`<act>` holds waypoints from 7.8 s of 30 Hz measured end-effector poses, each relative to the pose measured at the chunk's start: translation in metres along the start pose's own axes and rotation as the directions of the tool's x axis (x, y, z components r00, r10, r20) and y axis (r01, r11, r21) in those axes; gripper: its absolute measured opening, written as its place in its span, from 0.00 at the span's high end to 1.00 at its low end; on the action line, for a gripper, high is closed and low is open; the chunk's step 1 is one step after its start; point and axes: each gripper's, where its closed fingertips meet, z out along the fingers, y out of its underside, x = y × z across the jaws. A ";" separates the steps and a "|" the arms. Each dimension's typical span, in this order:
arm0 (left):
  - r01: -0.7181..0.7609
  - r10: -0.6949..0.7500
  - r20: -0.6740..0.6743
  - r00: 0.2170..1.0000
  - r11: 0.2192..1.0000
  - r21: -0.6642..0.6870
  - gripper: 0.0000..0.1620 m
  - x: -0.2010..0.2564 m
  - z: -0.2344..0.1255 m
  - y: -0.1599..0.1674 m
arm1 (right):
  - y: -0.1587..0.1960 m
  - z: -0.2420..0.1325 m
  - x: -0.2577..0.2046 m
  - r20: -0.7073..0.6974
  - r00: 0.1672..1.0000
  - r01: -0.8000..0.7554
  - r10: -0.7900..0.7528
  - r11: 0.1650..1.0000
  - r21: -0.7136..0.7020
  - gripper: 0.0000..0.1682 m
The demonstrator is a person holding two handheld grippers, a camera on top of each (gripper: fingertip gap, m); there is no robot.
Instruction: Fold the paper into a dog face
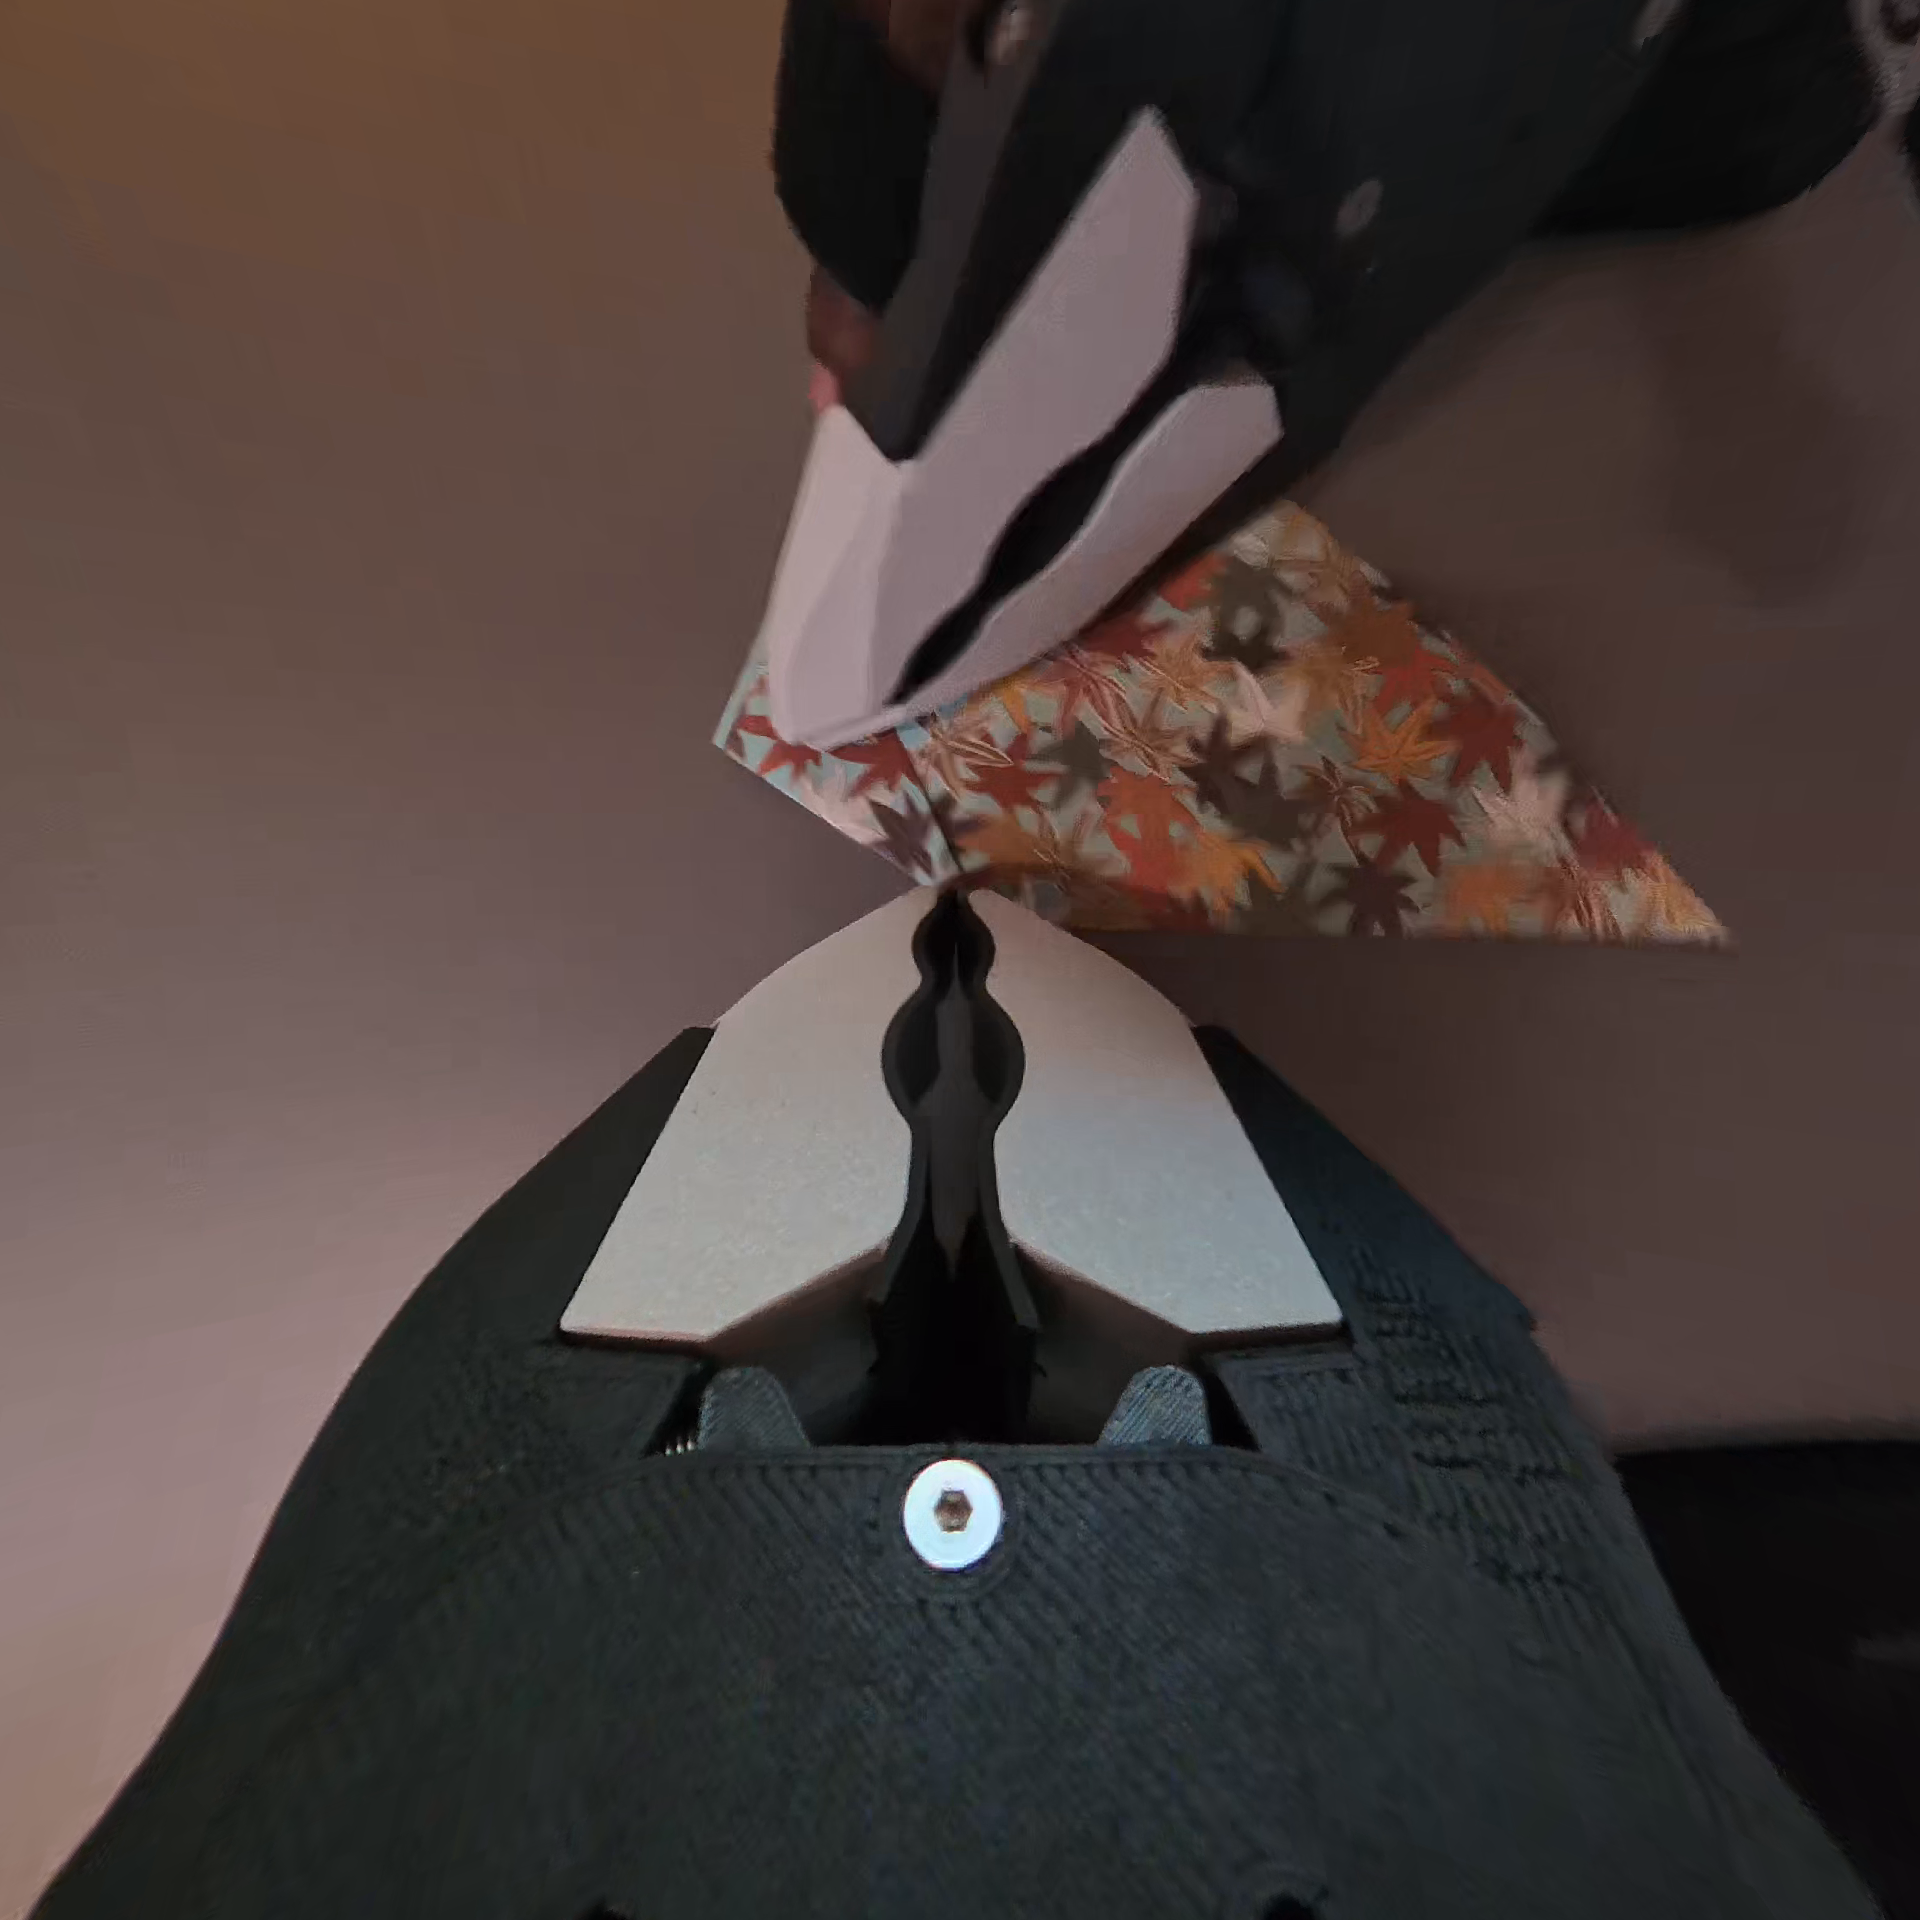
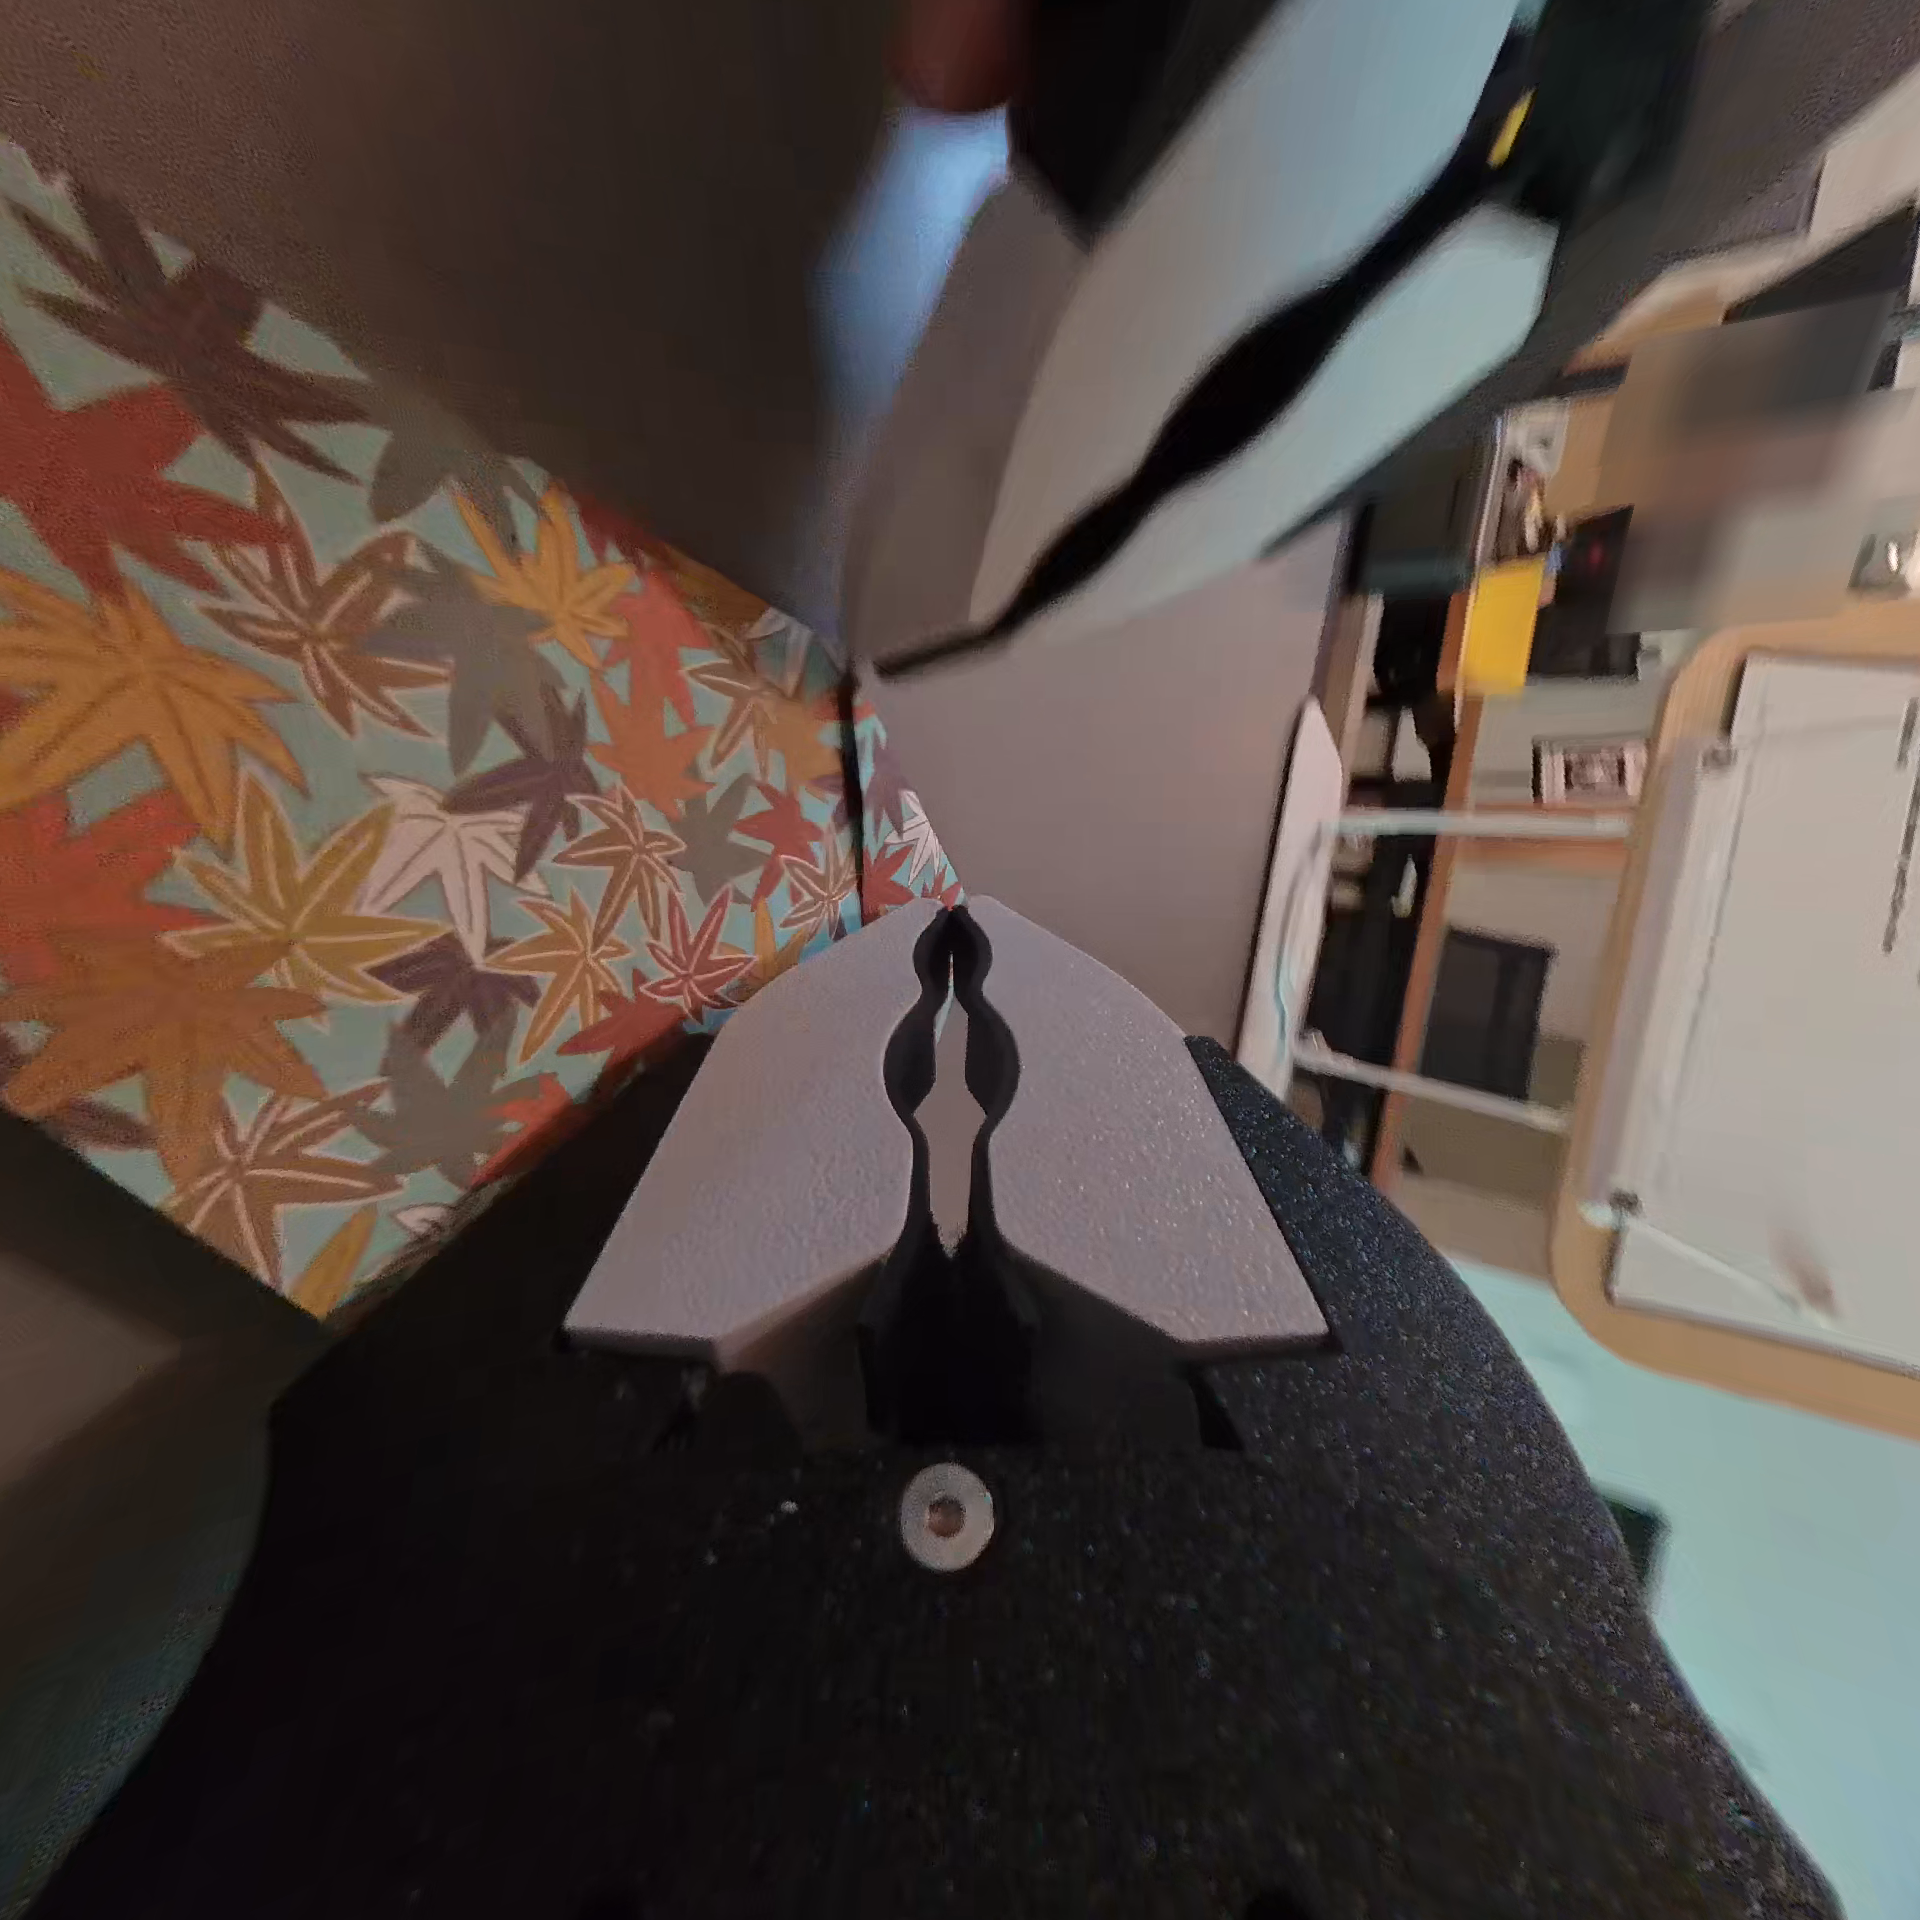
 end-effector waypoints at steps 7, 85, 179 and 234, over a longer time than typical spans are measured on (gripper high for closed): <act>0.054 -0.102 0.164 0.981 0.960 0.276 1.00 -0.026 -0.048 -0.016 | 0.042 -0.007 0.028 -0.100 0.966 -0.251 0.238 0.958 -0.140 1.00; -0.345 0.342 0.117 0.933 0.939 0.009 1.00 0.069 0.036 -0.041 | -0.002 -0.121 -0.043 0.481 0.183 -0.956 0.857 0.269 -0.115 1.00; -0.304 0.258 0.469 0.845 0.952 0.025 1.00 0.074 0.036 -0.075 | -0.002 -0.083 -0.048 -0.115 0.988 0.078 -0.100 0.980 -0.183 1.00; -0.233 0.234 0.042 0.971 0.972 -0.016 1.00 0.051 0.060 -0.065 | -0.014 -0.100 -0.064 0.047 0.910 0.405 -0.412 0.907 0.116 1.00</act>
